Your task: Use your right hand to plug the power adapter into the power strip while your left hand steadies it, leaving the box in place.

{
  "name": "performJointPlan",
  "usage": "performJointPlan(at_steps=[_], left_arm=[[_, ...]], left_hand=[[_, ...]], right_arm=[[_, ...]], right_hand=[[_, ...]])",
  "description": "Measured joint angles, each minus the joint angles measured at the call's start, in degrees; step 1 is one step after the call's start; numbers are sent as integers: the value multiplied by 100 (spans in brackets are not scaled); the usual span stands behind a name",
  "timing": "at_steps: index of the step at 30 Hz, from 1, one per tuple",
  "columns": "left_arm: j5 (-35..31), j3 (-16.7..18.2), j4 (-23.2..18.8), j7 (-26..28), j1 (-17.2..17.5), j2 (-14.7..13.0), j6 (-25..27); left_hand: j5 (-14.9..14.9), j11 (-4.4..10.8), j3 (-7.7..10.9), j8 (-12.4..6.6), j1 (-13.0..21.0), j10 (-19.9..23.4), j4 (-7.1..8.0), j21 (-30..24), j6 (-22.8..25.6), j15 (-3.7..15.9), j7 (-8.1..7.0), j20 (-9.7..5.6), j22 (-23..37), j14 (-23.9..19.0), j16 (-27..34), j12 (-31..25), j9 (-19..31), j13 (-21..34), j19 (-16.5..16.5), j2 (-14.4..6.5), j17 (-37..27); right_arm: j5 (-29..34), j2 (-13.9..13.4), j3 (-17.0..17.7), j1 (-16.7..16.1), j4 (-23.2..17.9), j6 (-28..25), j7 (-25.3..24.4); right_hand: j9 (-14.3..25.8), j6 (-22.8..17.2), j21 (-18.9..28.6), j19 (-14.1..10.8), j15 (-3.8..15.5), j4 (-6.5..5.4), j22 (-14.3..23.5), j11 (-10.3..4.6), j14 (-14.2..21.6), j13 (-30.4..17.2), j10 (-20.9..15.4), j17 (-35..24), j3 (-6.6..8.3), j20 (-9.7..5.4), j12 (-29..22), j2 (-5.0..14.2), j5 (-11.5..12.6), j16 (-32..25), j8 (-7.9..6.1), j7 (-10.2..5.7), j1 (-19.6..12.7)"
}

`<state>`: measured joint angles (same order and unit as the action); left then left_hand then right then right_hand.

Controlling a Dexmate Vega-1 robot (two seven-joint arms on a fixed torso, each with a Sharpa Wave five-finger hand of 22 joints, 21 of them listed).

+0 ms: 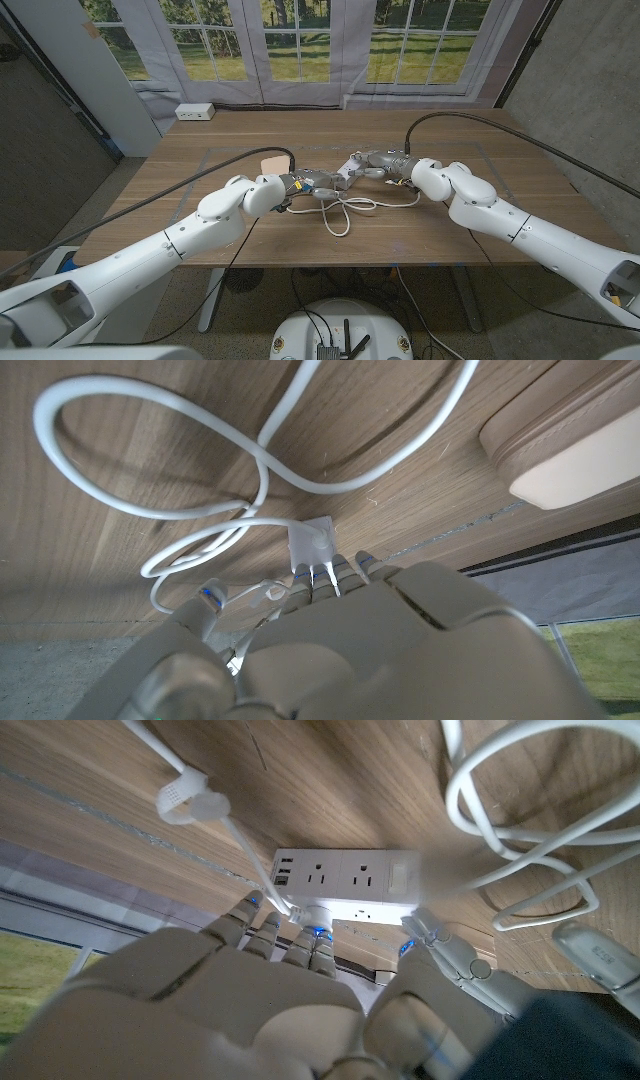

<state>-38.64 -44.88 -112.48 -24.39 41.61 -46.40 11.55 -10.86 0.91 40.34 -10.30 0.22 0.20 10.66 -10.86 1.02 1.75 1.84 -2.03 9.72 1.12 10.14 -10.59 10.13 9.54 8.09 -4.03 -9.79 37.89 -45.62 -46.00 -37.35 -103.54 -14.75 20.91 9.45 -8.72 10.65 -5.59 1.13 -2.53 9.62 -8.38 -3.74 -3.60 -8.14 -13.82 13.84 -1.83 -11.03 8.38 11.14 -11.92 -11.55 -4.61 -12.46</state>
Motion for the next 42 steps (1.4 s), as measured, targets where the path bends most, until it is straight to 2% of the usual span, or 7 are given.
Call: performJointPlan(at_steps=[2, 9, 10, 13, 20, 25, 42], left_arm=[[4, -4, 9, 0, -6, 3, 0], [12, -8, 14, 1, -13, 4, 0], [12, -13, 19, 1, -20, 4, 0], [13, -14, 20, 1, -20, 4, 0], [14, -16, 12, 10, -21, -10, 0], [10, -11, 0, 21, -16, -25, 0], [-34, 23, -6, 83, -15, -31, -34]], left_hand=[[0, 0, 0, 0, 0, 0, 0, 0, 0, 0, 0, 0, 0, 0, 0, 0, 0, 0, 0, 0, 1], [0, 0, 0, 0, 0, 0, 0, 0, 0, 0, 0, 0, 0, 0, 0, 0, 0, 0, 0, 0, -1], [0, 0, 0, 1, 0, 0, 0, 0, 0, 0, 0, 0, 0, 0, 0, 0, 0, 0, 0, 0, -2], [0, 0, 0, 1, 0, 0, 0, 0, 0, 0, 0, 0, 0, 0, 1, 0, -1, 0, 0, 0, -3], [0, 1, 0, 4, 0, -1, 0, 0, 0, 0, 0, 0, 0, 0, 0, 0, -2, 0, 0, 0, -3], [0, 1, 0, 5, 0, -1, 0, 0, 0, 0, 0, 0, 0, 0, 1, 0, -2, 0, 0, 0, -3], [0, 1, 0, 5, 0, 0, 0, 0, 0, 0, 0, 0, 0, 0, 0, 0, -2, 0, 0, 0, -3]], right_arm=[[-39, -6, 42, -15, -31, 5, -72], [-82, -33, 161, -71, -126, 12, -140], [-198, -38, 185, -87, -145, 29, -313], [-212, -50, 230, -111, -182, 31, -331], [-333, -77, 327, -172, -254, 34, -473], [-471, -96, 402, -209, -298, 19, -614], [-761, -137, 598, -269, -396, 55, -927]], right_hand=[[83, -54, 0, -20, -2, 0, 0, 9, 1, -434, -9, 0, 0, 20, -1, 0, 0, 0, -21, 35, 0], [85, -63, 0, -60, 1, 23, 0, 10, 62, -442, -8, 0, 23, -20, -1, 0, 0, -5, -21, 44, 0], [85, -87, 0, -60, 1, 23, 0, 10, 62, -533, -9, 0, 23, -20, -1, 0, 0, -30, -21, 68, 0], [106, -278, 0, -59, 1, 23, 0, 277, 61, -675, -276, 26, 23, -20, 0, 0, 0, -42, -30, 239, 0], [98, -308, 0, -59, 24, 48, 0, 347, 84, -699, -348, 26, 47, -20, -13, 0, 0, -42, -6, 269, 0], [94, -308, 43, -103, 32, 64, 0, 354, 92, -688, -415, 25, 63, 23, -19, 0, 0, -42, -8, 269, 0], [94, -326, 43, -174, 52, 110, 0, 345, 153, -677, -405, 36, 109, -12, -20, 0, 0, -88, -7, 248, 0]])
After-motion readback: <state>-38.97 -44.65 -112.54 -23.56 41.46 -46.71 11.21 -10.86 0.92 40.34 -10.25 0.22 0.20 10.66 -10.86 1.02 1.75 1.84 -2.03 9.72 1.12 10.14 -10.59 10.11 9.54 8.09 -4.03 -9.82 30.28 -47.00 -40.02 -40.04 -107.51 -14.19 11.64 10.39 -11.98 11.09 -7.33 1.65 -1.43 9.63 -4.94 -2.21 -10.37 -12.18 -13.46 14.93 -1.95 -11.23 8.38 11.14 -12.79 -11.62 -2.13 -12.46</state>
